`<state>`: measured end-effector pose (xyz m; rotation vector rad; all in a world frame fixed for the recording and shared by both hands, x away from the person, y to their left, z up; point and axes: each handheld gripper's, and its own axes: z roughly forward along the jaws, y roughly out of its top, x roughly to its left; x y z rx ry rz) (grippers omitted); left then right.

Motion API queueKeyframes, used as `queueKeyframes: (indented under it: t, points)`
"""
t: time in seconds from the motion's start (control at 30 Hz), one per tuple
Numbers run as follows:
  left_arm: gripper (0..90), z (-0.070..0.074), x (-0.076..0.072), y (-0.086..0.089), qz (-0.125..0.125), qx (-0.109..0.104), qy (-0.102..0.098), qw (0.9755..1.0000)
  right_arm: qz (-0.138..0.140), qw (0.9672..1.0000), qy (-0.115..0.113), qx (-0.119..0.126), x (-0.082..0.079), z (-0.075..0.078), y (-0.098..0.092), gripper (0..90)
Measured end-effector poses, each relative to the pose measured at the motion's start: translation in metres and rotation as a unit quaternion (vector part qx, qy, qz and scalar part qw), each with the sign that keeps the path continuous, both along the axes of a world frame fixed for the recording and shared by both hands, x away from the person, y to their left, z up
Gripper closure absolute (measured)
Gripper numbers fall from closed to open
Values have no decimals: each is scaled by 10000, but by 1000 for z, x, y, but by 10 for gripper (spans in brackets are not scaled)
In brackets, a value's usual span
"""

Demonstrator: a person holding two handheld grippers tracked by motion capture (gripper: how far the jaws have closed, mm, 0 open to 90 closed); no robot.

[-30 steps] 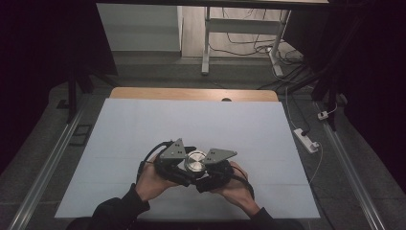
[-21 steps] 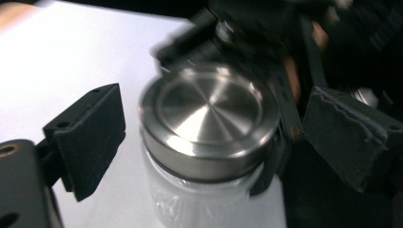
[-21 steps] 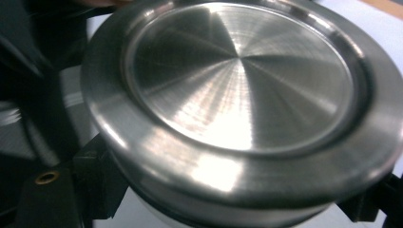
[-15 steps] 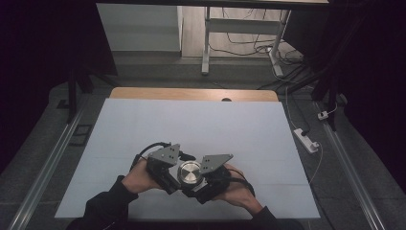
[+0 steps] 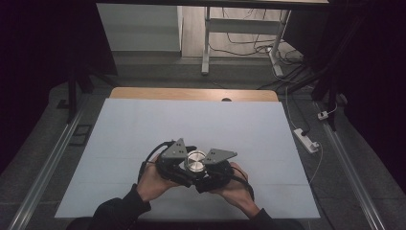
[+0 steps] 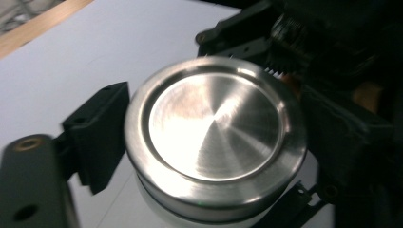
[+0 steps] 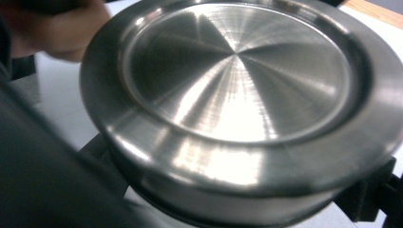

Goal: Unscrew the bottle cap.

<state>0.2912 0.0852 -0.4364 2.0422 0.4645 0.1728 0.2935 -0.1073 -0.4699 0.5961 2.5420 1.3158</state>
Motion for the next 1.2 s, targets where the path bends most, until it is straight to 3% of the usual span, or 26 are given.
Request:
queueKeyframes:
  t: [0.03, 0.07, 0.13, 0.17, 0.2, 0.23, 0.27, 0.33, 0.37, 0.47, 0.53, 0.6, 0.63, 0.7, 0.73, 0.77, 0.8, 0.87, 1.0, 1.2]
  points:
    - [73, 0, 0, 0, 0, 0, 0, 10000, 71, 10000, 2, 59, 0, 1, 0, 152]
    - [72, 3, 2, 6, -138, -178, 91, 9997, 141, 9998, 5, 123, 0, 2, -1, 153]
    - [73, 7, 6, 19, -641, -491, 219, 9965, 224, 9996, 23, 183, -1, 3, -1, 152]
    - [73, 9, 7, 23, -878, -507, 240, 9946, 363, 9990, 90, 237, -1, 3, -2, 153]
    - [89, 11, 6, 27, -1230, -335, 153, 9917, 640, 9975, 133, 283, -2, 4, -2, 152]
    - [86, 11, 6, 27, -1230, -335, 153, 9917, 640, 9975, 133, 283, -2, 4, -2, 152]
    - [86, 11, 5, 28, -1298, -112, 34, 9915, 756, 9966, 146, 290, -3, 4, -2, 153]
    - [99, 10, 3, 27, -1589, 156, -29, 9872, 1043, 9941, 134, 262, -7, 5, 1, 152]
    - [115, 9, 1, 26, -1635, 288, -111, 9861, 1248, 9918, 142, 227, -10, 5, 3, 153]
    - [176, 7, -1, 23, -1726, 454, -139, 9838, 1350, 9907, 118, 149, -14, 5, 6, 152]
    - [184, 7, -2, 22, -1697, 460, -168, 9843, 1353, 9906, 109, 135, -14, 5, 6, 152]
    - [188, 6, -3, 20, -1486, 475, -260, 9874, 1233, 9923, 84, 102, -13, 4, 6, 153]
    - [189, 6, -3, 20, -1486, 475, -260, 9874, 1233, 9923, 84, 102, -13, 4, 6, 153]
    - [190, 5, -3, 17, -1161, 411, -249, 9921, 981, 9950, 97, 132, -9, 3, 3, 153]
    - [190, 5, -3, 16, -1058, 381, -242, 9934, 981, 9950, 97, 132, -9, 3, 3, 153]
    - [190, 5, -2, 13, -795, 282, -196, 9962, 813, 9965, 87, 153, -6, 3, 2, 153]
    - [190, 5, -2, 13, -795, 282, -196, 9962, 813, 9965, 87, 153, -6, 3, 2, 153]
    - [190, 5, -2, 12, -458, 58, -120, 9989, 580, 9981, 97, 164, -3, 1, 0, 153]
    - [191, 8, -1, 13, -333, -5, -81, 9994, 405, 9990, 117, 163, 0, -1, 0, 153]
    - [190, 15, -2, 21, -279, -215, -114, 9993, 362, 9991, 107, 177, 1, -1, 0, 153]
